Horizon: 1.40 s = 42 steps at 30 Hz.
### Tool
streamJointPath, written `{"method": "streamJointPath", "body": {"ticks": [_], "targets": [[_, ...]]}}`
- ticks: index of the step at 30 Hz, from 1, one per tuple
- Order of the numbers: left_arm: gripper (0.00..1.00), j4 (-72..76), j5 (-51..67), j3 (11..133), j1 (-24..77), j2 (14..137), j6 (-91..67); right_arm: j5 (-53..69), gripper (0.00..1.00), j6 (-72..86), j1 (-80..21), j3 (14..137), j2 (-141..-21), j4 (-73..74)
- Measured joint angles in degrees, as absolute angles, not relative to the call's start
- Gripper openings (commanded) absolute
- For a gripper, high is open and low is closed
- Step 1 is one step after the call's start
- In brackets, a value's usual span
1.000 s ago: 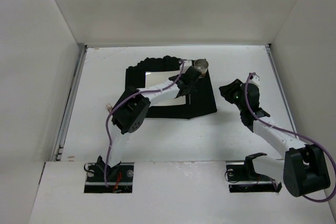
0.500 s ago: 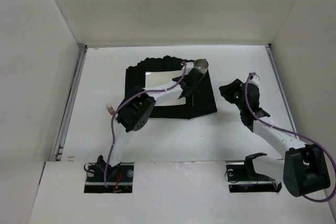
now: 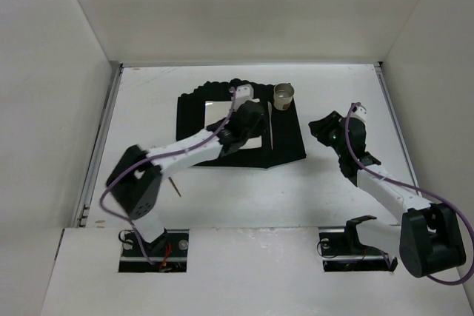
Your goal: Set the dinner table for one person
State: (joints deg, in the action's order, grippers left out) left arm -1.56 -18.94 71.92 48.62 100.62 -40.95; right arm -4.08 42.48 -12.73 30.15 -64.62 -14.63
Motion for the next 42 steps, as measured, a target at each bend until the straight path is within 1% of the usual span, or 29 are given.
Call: {"method": "streamJointPath", "body": {"ticks": [2, 4, 5, 6, 10, 13, 15, 20, 24, 28, 35, 42], "targets": [[0.47, -0.38, -21.30, 65.30, 47.94, 90.83, -40.69, -4.10, 0.33, 42.39, -12.73, 30.15, -64.93, -14.66], [0.46, 1.21, -23.66, 57.60, 45.98, 80.86, -40.51, -4.08, 0.23, 42.39, -12.80, 30.15, -65.49, -14.68], [0.46, 1.50, -24.86, 53.39, 44.25, 75.75, -40.51, -4.08, 0.20, 42.30, -12.86, 30.15, -65.78, -14.66], [0.45, 1.54, -25.82, 48.97, 41.95, 70.85, -40.51, -4.08, 0.19, 42.35, -13.04, 30.15, -66.00, -14.66], [0.39, -4.84, -28.95, 34.83, 30.48, 55.40, -41.21, -4.10, 0.21, 42.37, -13.91, 30.15, -66.19, -14.70], [0.35, -10.94, -29.15, 28.69, 25.17, 48.23, -42.02, -4.10, 0.28, 42.33, -14.31, 30.17, -66.83, -14.83], [0.34, -13.76, -28.75, 26.26, 22.90, 45.58, -42.63, -4.10, 0.31, 42.28, -14.33, 30.17, -67.29, -14.98], [0.34, -15.84, -27.59, 24.23, 19.38, 46.50, -43.83, -4.10, 0.34, 42.24, -14.35, 30.17, -68.42, -15.29], [0.32, -13.56, -26.94, 24.12, 18.02, 53.93, -43.68, -4.10, 0.35, 42.24, -14.44, 30.17, -68.51, -15.64], [0.28, -11.51, -26.28, 23.99, 18.00, 59.07, -43.57, -4.10, 0.35, 42.24, -14.72, 30.17, -68.71, -15.73], [0.25, -10.02, -26.74, 23.55, 17.89, 60.97, -44.29, -4.10, 0.36, 42.24, -14.72, 30.17, -68.71, -15.75], [0.25, -8.56, -27.29, 22.41, 17.74, 62.78, -45.52, -4.12, 0.36, 42.24, -14.72, 30.17, -68.75, -15.77]]}}
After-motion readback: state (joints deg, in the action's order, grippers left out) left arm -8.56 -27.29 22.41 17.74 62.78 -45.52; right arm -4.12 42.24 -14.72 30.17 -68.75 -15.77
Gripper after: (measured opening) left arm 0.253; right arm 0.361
